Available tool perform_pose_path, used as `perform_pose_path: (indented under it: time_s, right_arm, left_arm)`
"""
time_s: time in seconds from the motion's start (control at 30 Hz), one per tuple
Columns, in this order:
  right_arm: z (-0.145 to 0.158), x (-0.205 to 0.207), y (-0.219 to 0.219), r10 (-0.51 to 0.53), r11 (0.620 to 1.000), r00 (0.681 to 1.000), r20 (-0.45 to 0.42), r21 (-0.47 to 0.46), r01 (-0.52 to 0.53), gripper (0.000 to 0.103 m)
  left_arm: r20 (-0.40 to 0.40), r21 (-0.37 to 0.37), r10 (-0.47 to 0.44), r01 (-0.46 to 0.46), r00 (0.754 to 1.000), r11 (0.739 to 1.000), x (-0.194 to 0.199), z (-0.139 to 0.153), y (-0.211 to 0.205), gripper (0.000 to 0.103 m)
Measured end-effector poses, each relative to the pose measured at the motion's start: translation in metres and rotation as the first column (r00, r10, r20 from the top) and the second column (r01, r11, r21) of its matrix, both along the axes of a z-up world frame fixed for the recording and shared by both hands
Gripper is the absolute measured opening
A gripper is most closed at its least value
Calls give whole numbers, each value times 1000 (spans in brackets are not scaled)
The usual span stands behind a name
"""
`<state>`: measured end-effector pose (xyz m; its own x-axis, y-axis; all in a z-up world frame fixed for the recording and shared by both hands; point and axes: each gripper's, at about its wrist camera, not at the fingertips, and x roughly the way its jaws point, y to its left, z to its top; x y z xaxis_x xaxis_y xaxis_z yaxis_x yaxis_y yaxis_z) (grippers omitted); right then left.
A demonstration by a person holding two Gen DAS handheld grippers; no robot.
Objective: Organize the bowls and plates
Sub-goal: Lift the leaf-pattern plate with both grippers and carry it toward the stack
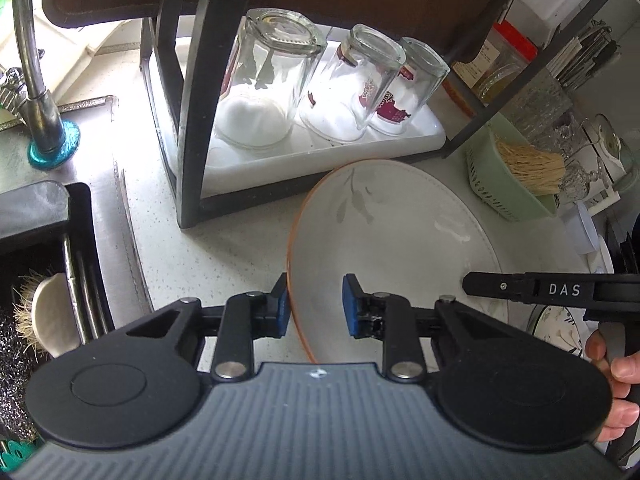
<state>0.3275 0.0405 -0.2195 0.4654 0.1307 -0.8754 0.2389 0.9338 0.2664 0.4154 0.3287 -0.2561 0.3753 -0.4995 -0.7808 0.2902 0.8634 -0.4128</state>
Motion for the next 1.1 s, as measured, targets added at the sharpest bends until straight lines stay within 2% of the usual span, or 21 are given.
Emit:
perform_pose_path:
  time_s: [0.1, 0.2, 0.5, 0.67, 1.03, 1.1]
  right_arm:
    - [0, 0, -4, -5, 999, 1000, -8, 35, 5, 19]
    - [2, -2, -2, 18, 999, 1000, -13, 26, -17, 19]
    - [11, -15, 8, 36, 997, 999, 3, 64, -36, 19]
    - [26, -26, 9, 49, 997, 999, 5, 64, -49, 19]
    - [66, -60, -1, 37, 994, 997, 75, 99, -45, 19]
    - [71, -66, -5, 43, 992, 995, 88, 111, -52, 19]
  left_arm:
    - [-13, -16, -1, 0, 1000, 1000, 4, 0, 3, 30]
    - [-70, -75, 15, -20, 997, 997, 8, -3, 14, 30]
    - [-123, -109, 38, -52, 992, 993, -4, 6, 37, 30]
    - [-185, -178, 56, -89, 981, 980, -11, 14, 49, 30]
    - [-158, -213, 49, -83, 986, 974, -40, 53, 47, 30]
    - [-171, -231, 69, -108, 983, 967, -46, 59, 46, 30]
